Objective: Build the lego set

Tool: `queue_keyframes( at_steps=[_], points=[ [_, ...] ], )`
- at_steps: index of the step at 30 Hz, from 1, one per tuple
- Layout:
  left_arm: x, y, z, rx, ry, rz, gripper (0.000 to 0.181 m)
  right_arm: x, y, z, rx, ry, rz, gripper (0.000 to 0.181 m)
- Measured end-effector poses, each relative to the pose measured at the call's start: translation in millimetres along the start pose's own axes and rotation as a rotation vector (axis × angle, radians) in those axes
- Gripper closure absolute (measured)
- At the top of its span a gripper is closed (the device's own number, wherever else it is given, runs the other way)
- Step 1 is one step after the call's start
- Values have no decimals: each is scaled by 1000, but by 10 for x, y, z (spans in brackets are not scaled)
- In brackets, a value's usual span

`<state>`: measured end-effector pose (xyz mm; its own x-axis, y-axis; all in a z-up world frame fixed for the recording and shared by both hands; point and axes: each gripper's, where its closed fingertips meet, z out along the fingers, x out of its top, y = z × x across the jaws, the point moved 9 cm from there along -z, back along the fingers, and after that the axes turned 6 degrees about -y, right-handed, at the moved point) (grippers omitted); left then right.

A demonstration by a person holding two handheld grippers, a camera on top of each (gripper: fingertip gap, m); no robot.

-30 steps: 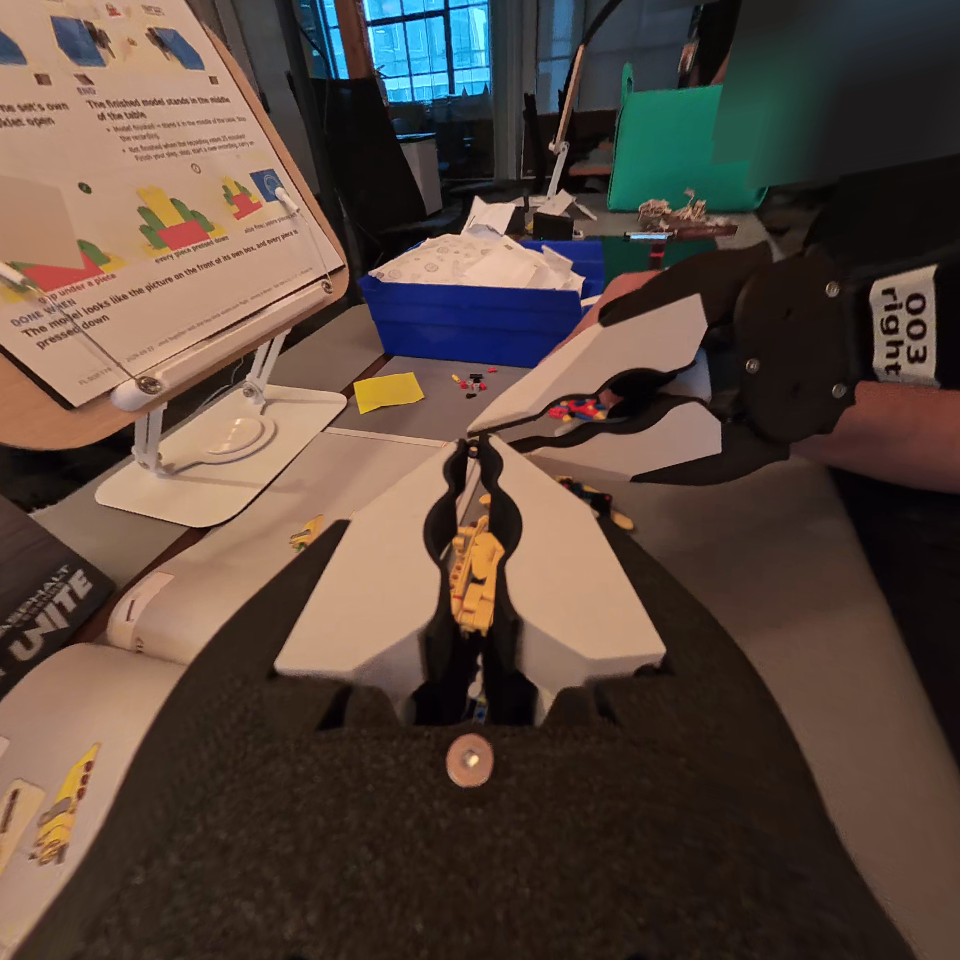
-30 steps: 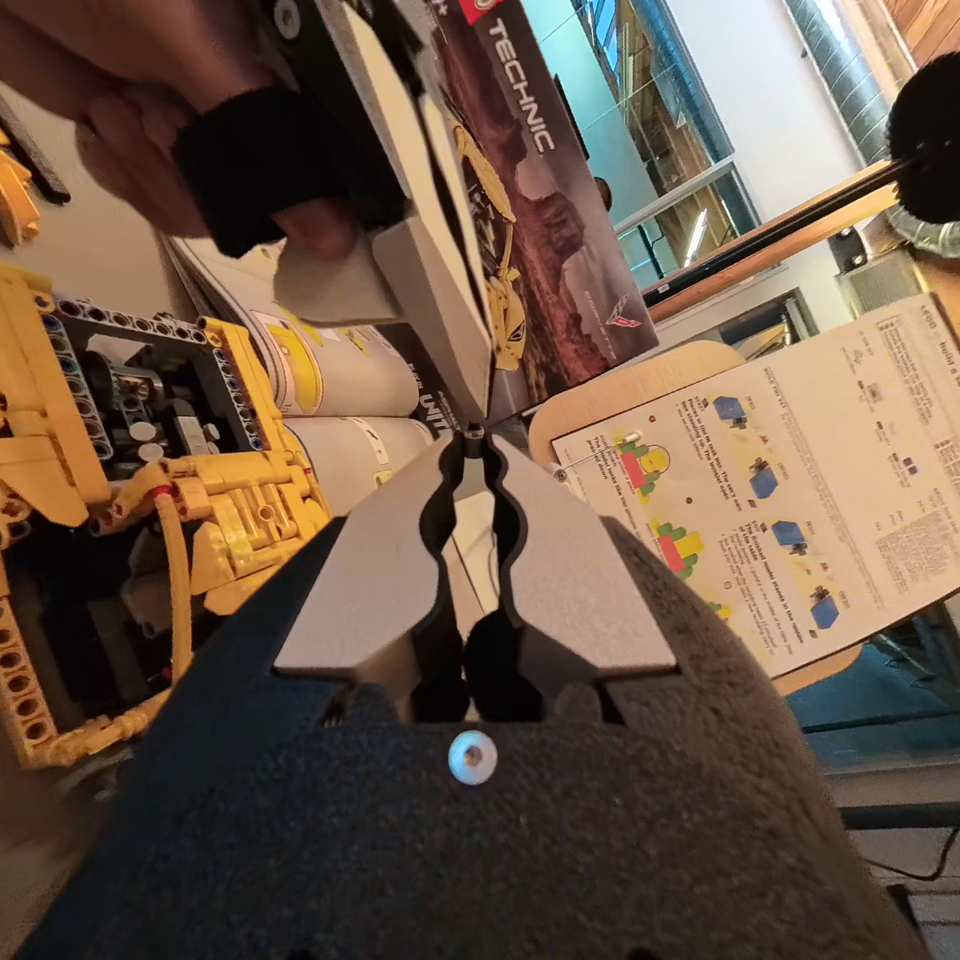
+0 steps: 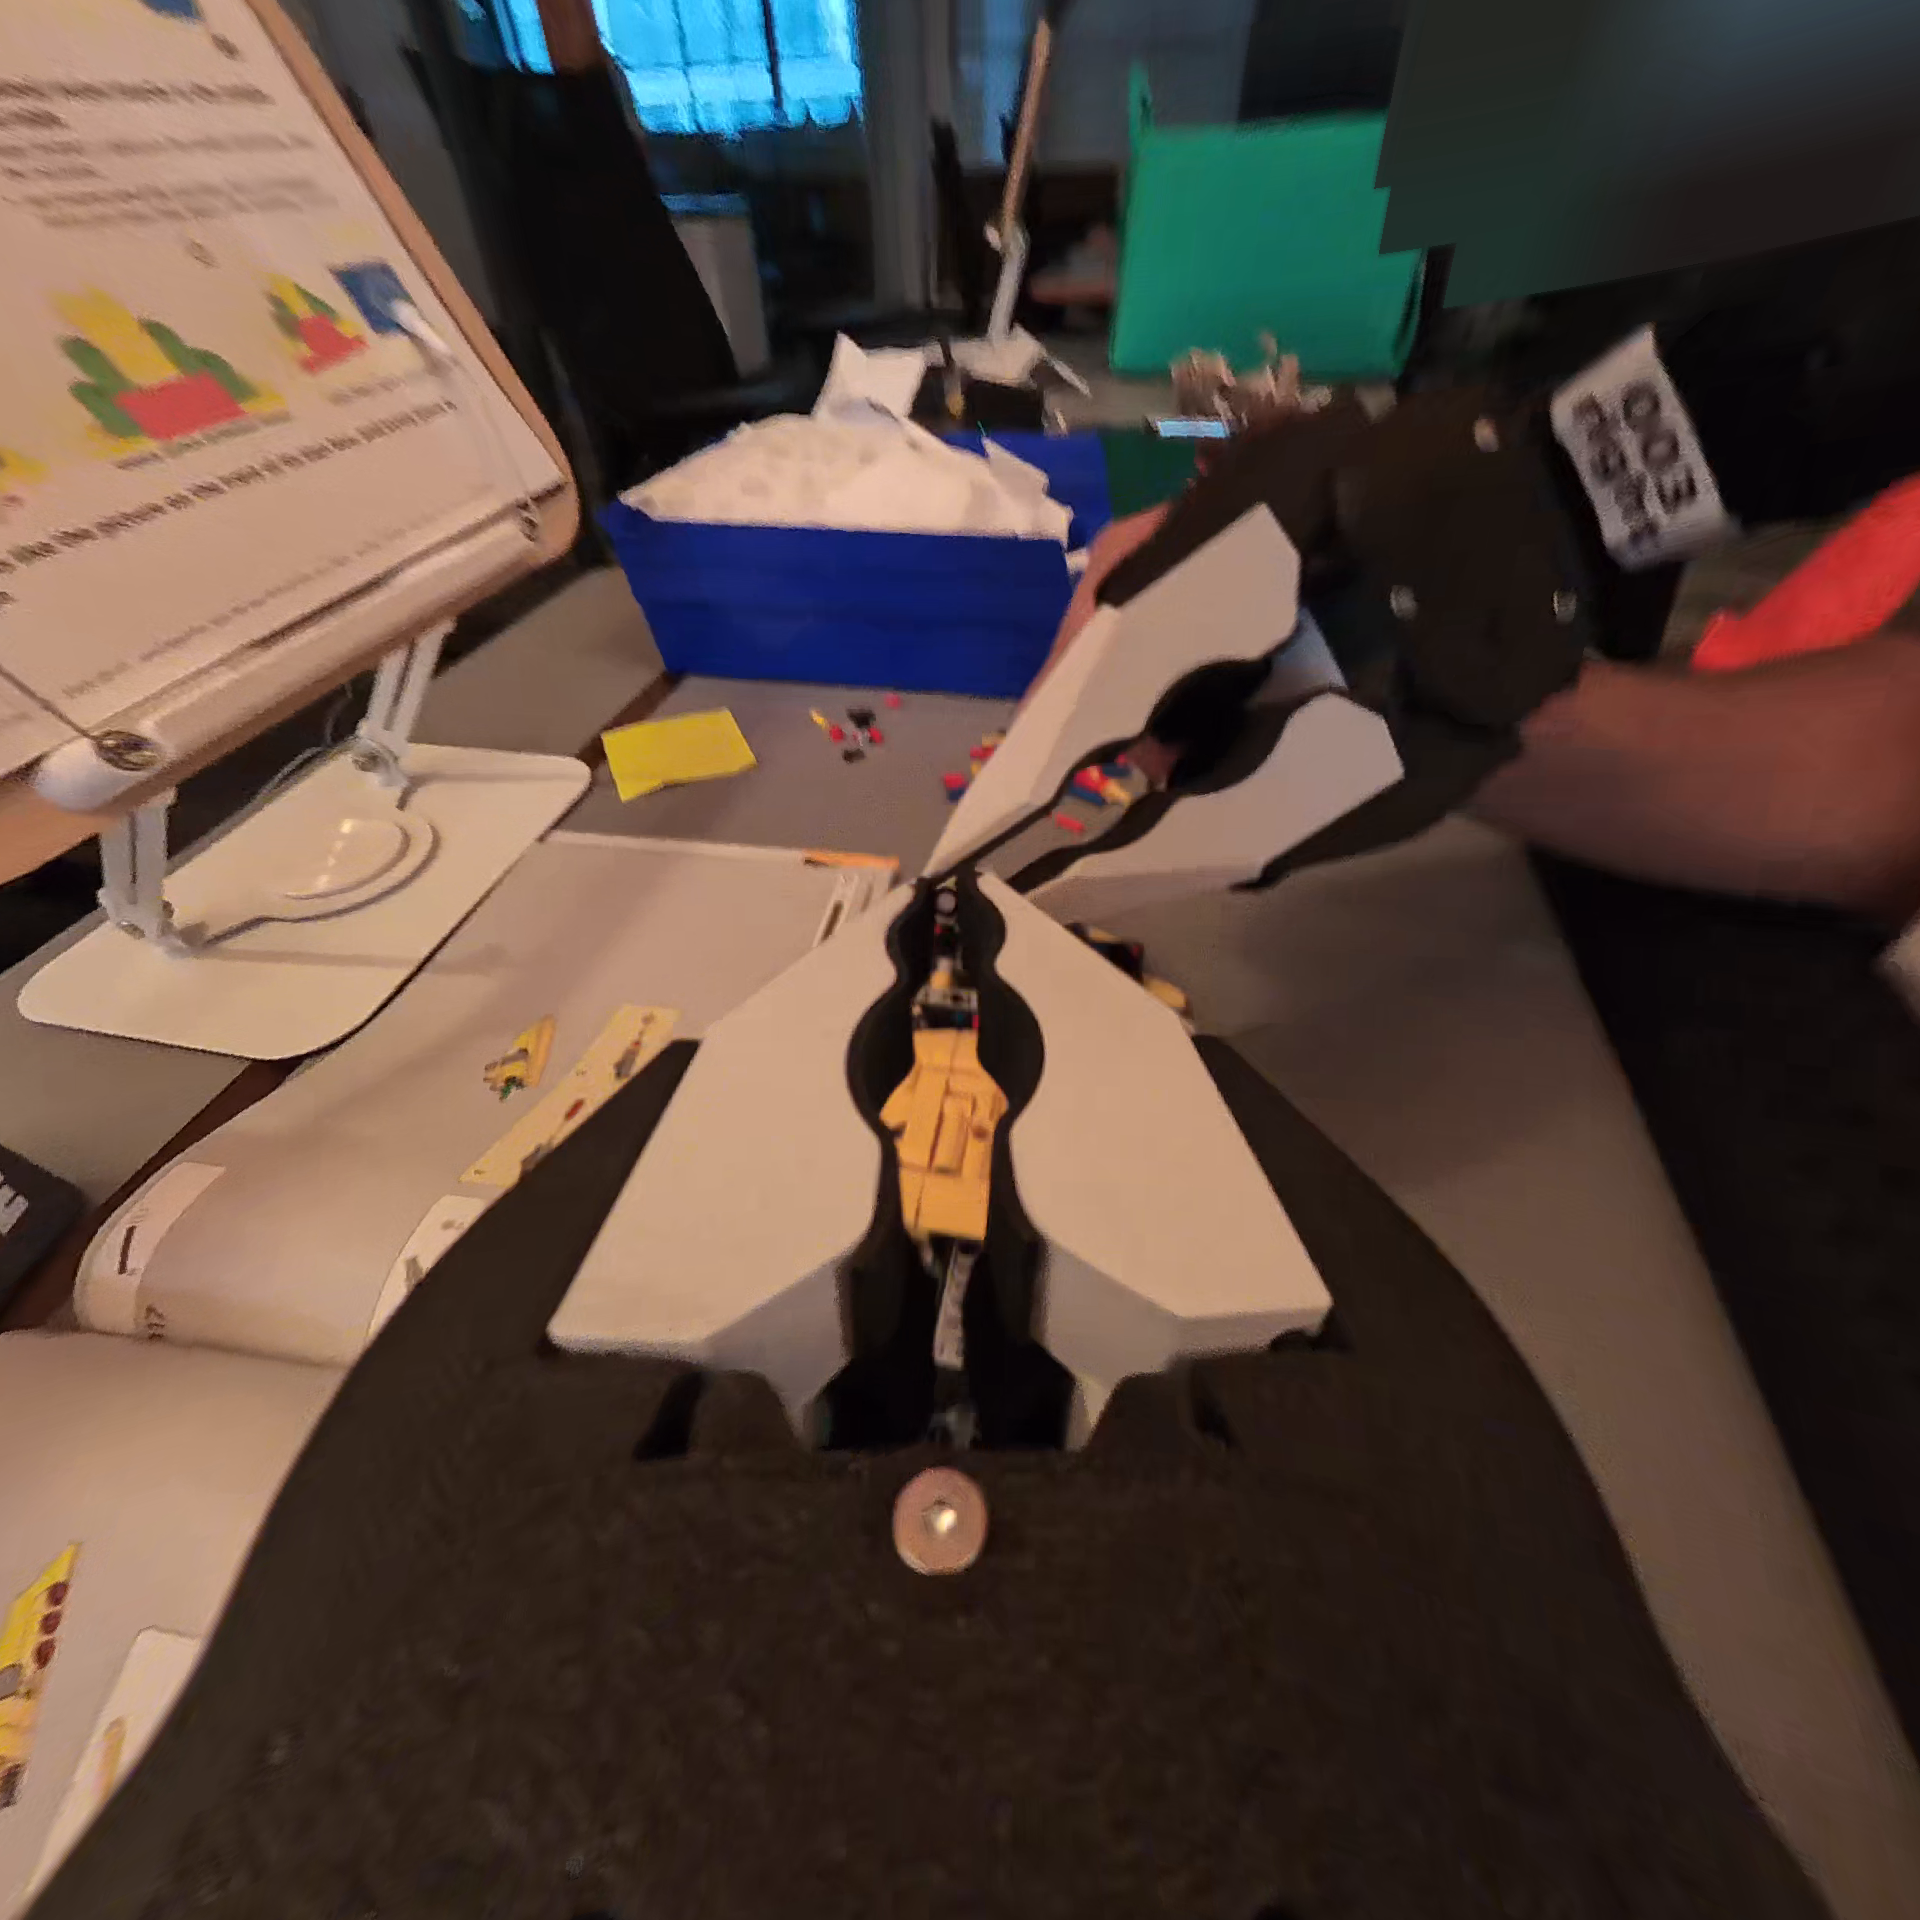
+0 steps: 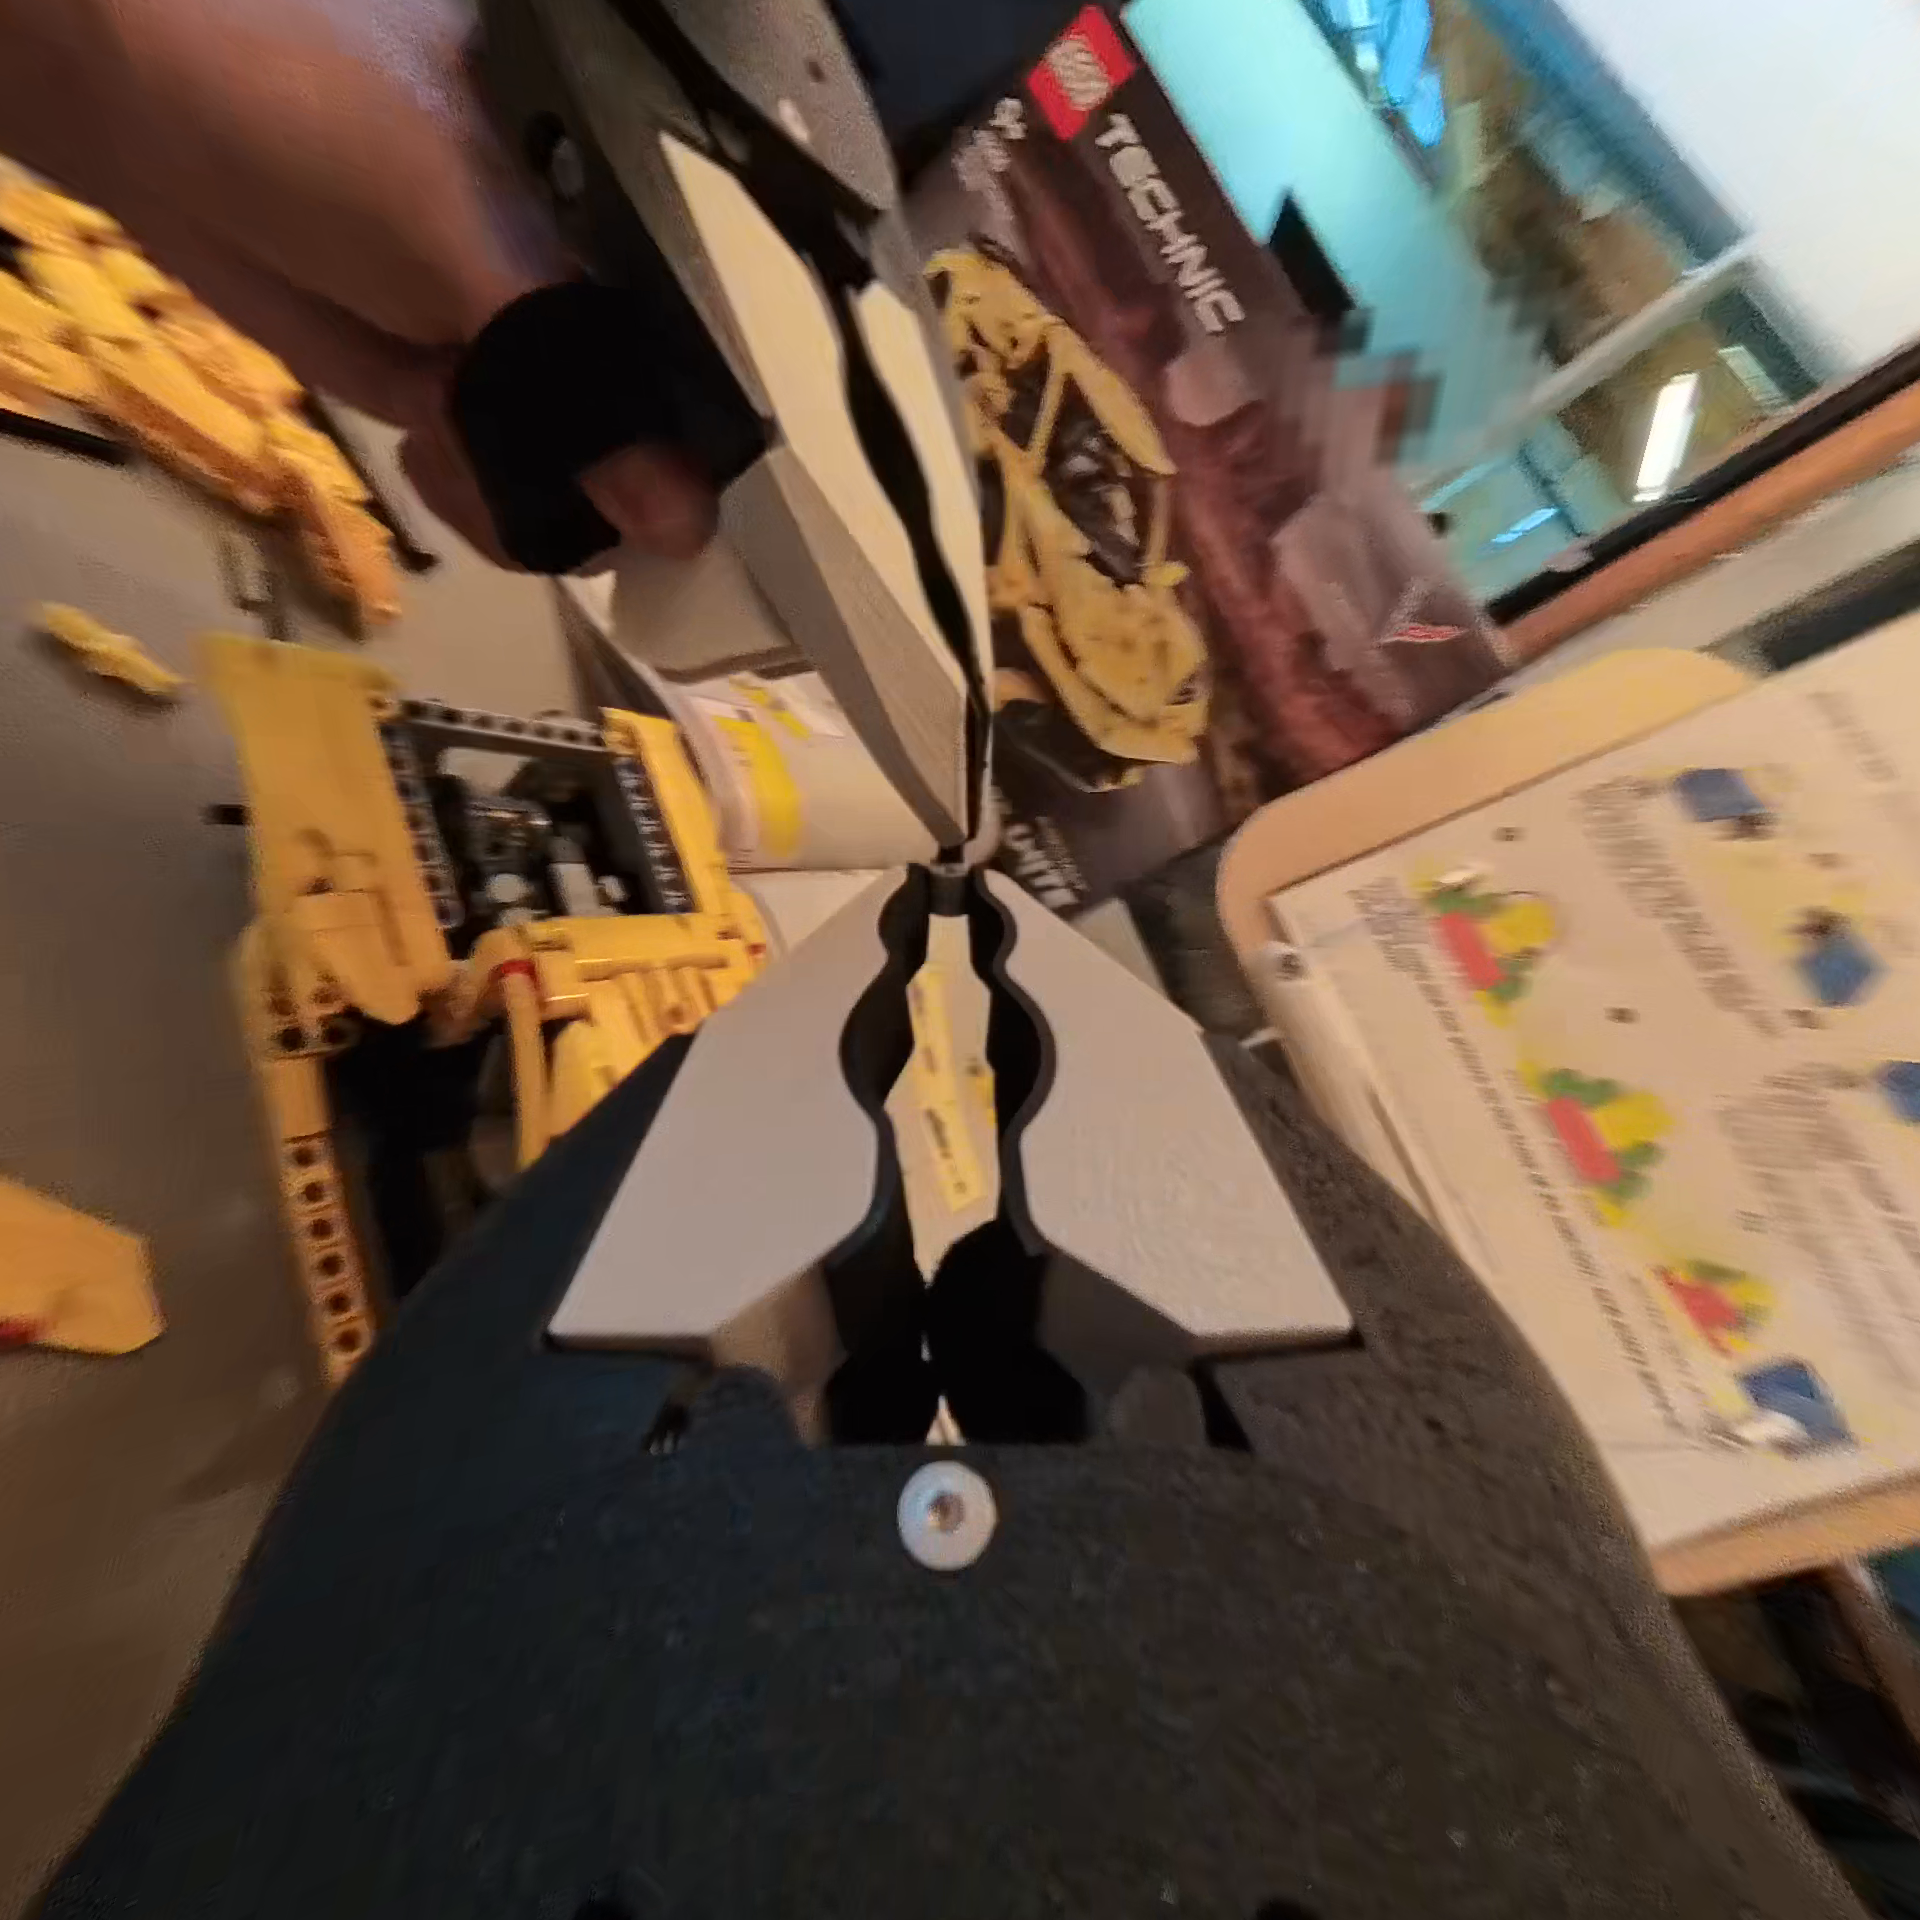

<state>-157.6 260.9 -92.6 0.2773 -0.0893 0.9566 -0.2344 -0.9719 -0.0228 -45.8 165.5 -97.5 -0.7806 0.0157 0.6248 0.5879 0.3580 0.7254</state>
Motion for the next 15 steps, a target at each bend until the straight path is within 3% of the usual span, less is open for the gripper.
queue_keyframes(
  at_steps=[6, 9, 15],
  points=[
    [-47, 114, -123, -228, -81, 20, 177, -9, -1, -78, 416, 116, 259, 176],
    [-29, 173, -192, -275, -90, 37, 177, 16, -6, -94, 535, 176, 348, 176],
    [-21, 214, -152, -148, -172, 100, 177, -17, -45, -54, 456, 116, 263, 176]
  ],
)
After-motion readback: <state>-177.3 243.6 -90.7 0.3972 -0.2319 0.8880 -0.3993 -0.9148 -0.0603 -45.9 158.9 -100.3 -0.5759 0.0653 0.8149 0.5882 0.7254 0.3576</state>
